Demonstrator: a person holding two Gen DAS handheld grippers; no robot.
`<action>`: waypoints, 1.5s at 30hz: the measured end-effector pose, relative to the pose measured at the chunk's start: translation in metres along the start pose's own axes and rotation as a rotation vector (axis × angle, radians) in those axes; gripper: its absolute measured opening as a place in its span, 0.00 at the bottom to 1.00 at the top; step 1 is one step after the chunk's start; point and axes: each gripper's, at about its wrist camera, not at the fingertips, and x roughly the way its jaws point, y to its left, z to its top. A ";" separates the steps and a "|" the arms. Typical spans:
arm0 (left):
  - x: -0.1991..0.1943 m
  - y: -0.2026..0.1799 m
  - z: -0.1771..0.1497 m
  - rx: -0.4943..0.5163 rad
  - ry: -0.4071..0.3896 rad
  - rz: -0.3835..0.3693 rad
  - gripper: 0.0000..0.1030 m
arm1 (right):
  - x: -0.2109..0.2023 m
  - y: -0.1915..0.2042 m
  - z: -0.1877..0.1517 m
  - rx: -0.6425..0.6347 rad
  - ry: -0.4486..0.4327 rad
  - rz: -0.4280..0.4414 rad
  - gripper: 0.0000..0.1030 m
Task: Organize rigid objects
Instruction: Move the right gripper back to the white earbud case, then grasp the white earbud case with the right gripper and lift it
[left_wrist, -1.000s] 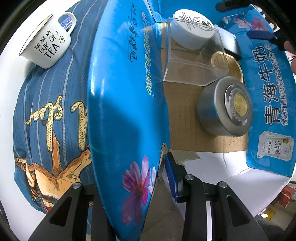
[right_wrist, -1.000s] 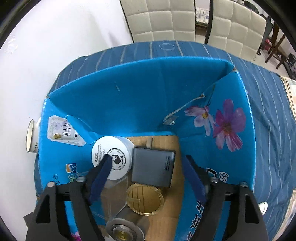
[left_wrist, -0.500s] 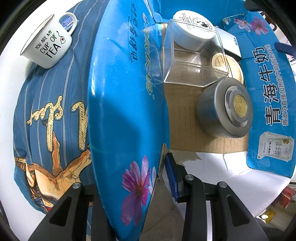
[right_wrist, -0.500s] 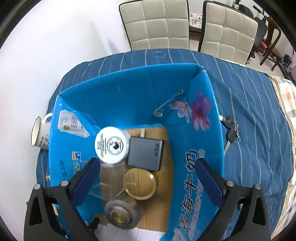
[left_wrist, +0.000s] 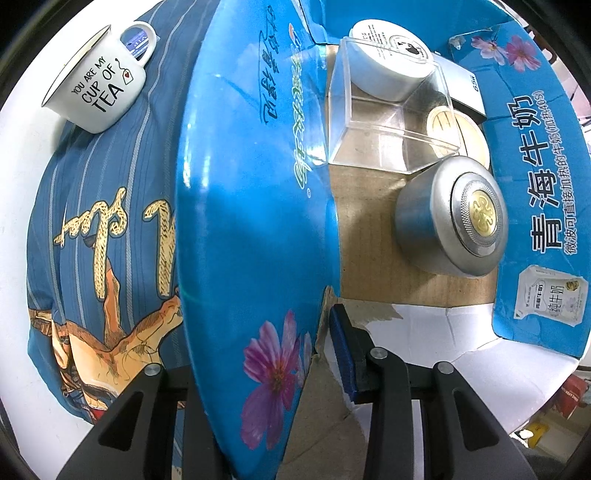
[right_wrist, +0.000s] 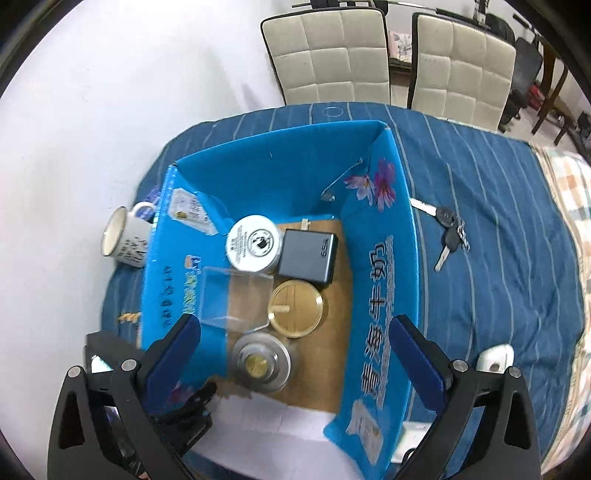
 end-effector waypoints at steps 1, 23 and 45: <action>0.000 0.000 0.001 -0.001 0.001 0.000 0.32 | -0.004 -0.005 -0.001 0.011 -0.006 0.004 1.00; 0.003 0.001 0.002 -0.010 0.008 0.002 0.33 | 0.017 -0.272 -0.062 0.663 0.097 -0.085 0.67; 0.004 0.006 0.000 -0.014 0.005 -0.001 0.33 | 0.089 -0.228 -0.050 0.145 0.298 -0.332 0.52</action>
